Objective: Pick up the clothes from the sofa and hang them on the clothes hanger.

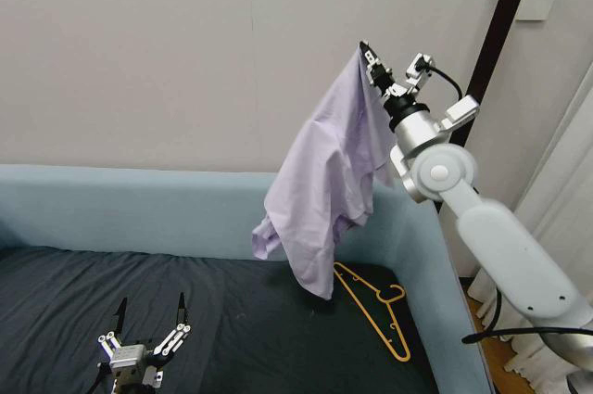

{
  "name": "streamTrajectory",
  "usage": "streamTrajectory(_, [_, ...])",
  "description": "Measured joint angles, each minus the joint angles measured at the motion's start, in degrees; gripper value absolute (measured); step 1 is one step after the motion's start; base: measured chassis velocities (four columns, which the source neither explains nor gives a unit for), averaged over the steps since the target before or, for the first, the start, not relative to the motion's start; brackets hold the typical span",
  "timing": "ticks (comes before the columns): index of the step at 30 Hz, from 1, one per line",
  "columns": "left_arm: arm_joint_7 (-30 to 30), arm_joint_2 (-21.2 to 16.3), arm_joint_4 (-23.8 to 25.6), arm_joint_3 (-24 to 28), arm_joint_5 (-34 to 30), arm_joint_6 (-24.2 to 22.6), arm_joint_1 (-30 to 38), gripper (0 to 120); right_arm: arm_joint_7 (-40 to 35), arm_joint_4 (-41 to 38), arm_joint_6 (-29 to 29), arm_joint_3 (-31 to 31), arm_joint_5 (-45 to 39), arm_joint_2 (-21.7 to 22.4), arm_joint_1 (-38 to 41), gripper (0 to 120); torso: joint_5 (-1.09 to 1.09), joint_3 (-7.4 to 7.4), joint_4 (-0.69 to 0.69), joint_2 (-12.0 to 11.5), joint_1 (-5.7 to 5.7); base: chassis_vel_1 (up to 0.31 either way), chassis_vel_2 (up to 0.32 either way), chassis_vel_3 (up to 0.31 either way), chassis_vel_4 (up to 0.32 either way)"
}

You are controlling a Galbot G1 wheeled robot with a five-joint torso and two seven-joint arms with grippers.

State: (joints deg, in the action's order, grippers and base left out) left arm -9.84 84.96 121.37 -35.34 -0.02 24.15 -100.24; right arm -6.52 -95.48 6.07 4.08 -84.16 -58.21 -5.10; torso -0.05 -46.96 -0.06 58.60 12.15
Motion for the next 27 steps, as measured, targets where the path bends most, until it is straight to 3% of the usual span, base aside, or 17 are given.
streamTrajectory(7, [-0.16,0.01,-0.44,-1.06,-0.12,0.43,0.02,100,-0.31,-11.21,-0.23,-0.14,0.76,4.39,-4.93,0,-0.01,0.01,0.02,0.0,0.0,0.0,0.0,0.0,0.0])
streamTrajectory(9, [-0.59,0.06,-1.41,-1.53,-0.15,0.64,0.25,100,2.49,-17.63,-0.29,0.45,5.89,8.94,-14.18,0,-0.02,0.03,-0.02,0.01,-0.01,0.0,0.0,0.0,0.0])
streamTrajectory(10, [-0.81,0.06,-1.78,-1.73,-0.14,0.65,0.36,100,3.71,-18.65,-0.31,0.84,9.49,10.3,-19.14,0,-0.02,0.03,-0.03,0.01,-0.01,0.0,0.0,0.0,0.0])
streamTrajectory(11, [-0.81,0.06,-1.78,-1.73,-0.14,0.65,0.36,100,3.71,-18.65,-0.31,0.84,9.49,10.3,-19.14,0,-0.02,0.03,-0.03,0.01,-0.01,0.0,0.0,0.0,0.0])
streamTrajectory(12, [-1.01,0.04,-2.08,-1.97,-0.11,0.65,0.48,100,4.9,-18.88,-0.19,1.59,13.92,11.29,-25.33,0,0.0,0.02,-0.03,0.01,-0.01,0.0,0.0,0.0,0.0])
streamTrajectory(14, [-1.28,-0.17,-2.33,-2.51,-0.03,0.25,0.66,100,6.96,-16.42,1.95,6.08,23.14,11.97,-39.53,0,0.06,0.0,-0.03,0.0,-0.01,0.0,0.0,0.0,0.0])
streamTrajectory(18, [-1.35,-0.33,-2.33,-2.86,0.08,-0.27,0.83,100,8.4,-11.19,4.69,10.39,30.25,10.44,-49.3,0,0.04,0.01,-0.03,0.0,-0.01,0.0,0.0,0.0,0.0])
streamTrajectory(23, [-1.37,-0.1,-2.43,-2.9,0.58,-0.34,0.82,100,8.07,-5.14,5.78,13.95,37.5,6.91,-54.16,0,0.01,0.01,-0.01,0.01,-0.01,0.0,0.0,0.0,0.0])
streamTrajectory(27, [-1.58,-0.14,-2.92,-3.83,0.89,0.48,0.38,100,3.35,-0.9,4.91,16.8,43.18,3.54,-55.77,0,-0.01,0.01,0.01,0.0,-0.01,0.0,0.0,0.0,0.0])
